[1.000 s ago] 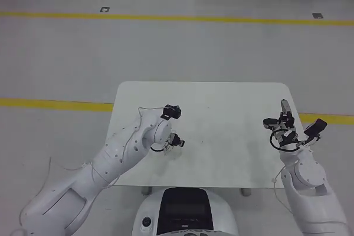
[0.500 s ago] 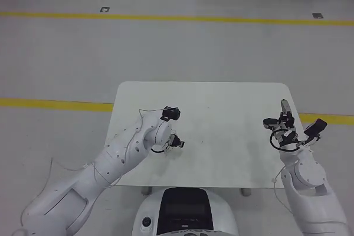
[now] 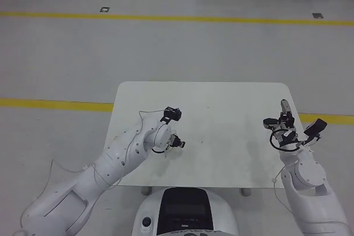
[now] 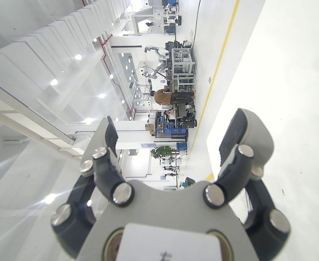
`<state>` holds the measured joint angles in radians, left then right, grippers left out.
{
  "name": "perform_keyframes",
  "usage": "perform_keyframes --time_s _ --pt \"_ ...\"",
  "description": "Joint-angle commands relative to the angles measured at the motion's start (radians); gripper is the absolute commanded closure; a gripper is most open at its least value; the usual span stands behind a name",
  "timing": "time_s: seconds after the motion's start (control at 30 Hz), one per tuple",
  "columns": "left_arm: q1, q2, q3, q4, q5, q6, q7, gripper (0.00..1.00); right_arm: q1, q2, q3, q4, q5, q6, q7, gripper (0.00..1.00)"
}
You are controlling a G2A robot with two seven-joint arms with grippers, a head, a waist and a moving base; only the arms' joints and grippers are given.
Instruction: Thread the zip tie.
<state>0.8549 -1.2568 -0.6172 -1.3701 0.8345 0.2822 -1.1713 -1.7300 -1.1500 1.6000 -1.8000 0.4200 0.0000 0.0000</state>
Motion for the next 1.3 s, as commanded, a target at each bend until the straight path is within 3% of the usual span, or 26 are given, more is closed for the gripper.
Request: perform_keyframes --time_s 0.0,0.1,0.17,0.23,0.4,0.47,0.6,0.67,0.77,1.27 --pt "0.0 0.001 -0.002 -0.003 0.005 0.001 -0.003 0.42 0.0 0.0 0.0 0.0 0.0 0.0 0.0 0.0" --pt "0.002 0.001 -0.004 -0.009 0.009 0.004 -0.004 0.56 0.0 0.0 0.0 0.0 0.0 0.0 0.0 0.0" --pt "0.003 0.002 -0.005 -0.01 0.011 0.003 -0.006 0.71 0.0 0.0 0.0 0.0 0.0 0.0 0.0 0.0" --pt "0.002 0.002 -0.007 -0.01 0.013 0.001 -0.008 0.77 0.0 0.0 0.0 0.0 0.0 0.0 0.0 0.0" --pt "-0.003 0.0 -0.007 0.004 0.017 -0.006 -0.009 0.79 0.0 0.0 0.0 0.0 0.0 0.0 0.0 0.0" --pt "-0.006 -0.002 -0.006 0.013 0.016 -0.01 -0.006 0.85 0.0 0.0 0.0 0.0 0.0 0.0 0.0 0.0" --pt "-0.016 -0.009 0.008 0.042 0.019 -0.021 -0.008 0.82 0.0 0.0 0.0 0.0 0.0 0.0 0.0 0.0" --pt "-0.023 -0.015 0.018 0.063 0.015 -0.024 -0.007 0.84 0.0 0.0 0.0 0.0 0.0 0.0 0.0 0.0" --pt "-0.033 -0.025 0.033 0.096 0.011 -0.027 0.001 0.78 0.0 0.0 0.0 0.0 0.0 0.0 0.0 0.0" --pt "-0.083 -0.073 0.084 0.228 -0.02 -0.049 0.04 0.88 0.0 0.0 0.0 0.0 0.0 0.0 0.0 0.0"
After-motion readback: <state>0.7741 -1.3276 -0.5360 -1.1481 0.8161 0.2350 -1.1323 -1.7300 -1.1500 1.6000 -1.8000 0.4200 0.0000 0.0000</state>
